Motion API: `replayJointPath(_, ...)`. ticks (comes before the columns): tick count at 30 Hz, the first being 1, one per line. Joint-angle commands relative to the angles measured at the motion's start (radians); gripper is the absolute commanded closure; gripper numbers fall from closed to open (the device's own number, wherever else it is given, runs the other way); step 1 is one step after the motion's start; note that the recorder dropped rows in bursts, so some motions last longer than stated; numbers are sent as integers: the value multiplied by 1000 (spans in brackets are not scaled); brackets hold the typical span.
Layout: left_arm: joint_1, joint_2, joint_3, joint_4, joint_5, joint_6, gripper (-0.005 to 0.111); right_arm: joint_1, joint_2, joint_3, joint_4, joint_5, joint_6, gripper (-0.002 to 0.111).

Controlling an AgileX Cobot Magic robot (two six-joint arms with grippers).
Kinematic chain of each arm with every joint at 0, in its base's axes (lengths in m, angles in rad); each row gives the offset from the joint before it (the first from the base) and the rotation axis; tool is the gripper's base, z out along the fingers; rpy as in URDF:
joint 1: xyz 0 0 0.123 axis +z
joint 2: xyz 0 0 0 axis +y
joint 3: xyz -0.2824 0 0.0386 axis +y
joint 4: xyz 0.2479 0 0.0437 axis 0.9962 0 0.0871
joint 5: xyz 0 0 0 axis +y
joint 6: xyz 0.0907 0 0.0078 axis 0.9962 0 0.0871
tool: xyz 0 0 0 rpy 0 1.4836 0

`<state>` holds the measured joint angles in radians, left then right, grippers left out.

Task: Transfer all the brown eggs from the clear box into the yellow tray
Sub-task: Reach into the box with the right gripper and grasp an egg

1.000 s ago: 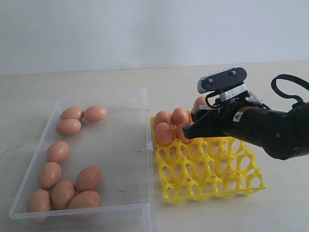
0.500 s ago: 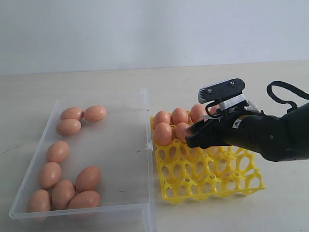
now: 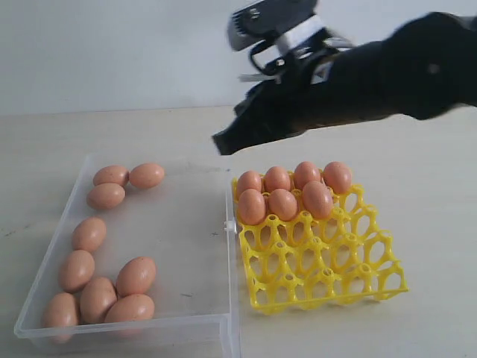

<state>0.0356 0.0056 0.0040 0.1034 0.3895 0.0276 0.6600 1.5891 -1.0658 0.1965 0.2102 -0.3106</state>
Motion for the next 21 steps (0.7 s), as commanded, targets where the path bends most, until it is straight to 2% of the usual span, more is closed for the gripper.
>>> replayJointPath(1,-8,-6,-4,-2,-9,-4,107,97,178,-179,-17,251,25,108)
replayJointPath(2,-8,-6,-4,-2,-9,-4,107,117,220,-220,-17,286,25,106)
replayJointPath(4,-8,-6,-4,-2,-9,-4,107,154,325,-328,-10,361,52,90)
replayJointPath(6,-8,-6,-4,-2,-9,-4,107,165,388,-378,-2,410,129,71)
replayJointPath(8,-8,-6,-4,-2,-9,-4,107,178,437,-422,10,454,209,48)
replayJointPath(9,-8,-6,-4,-2,-9,-4,107,177,454,-435,10,468,244,38)
replayJointPath(10,-8,-6,-4,-2,-9,-4,107,179,473,-449,10,475,280,34)
replayJointPath(15,-8,-6,-4,-2,-9,-4,107,183,552,-496,13,479,396,38)
replayJointPath(21,-8,-6,-4,-2,-9,-4,107,185,597,-508,38,497,428,38)
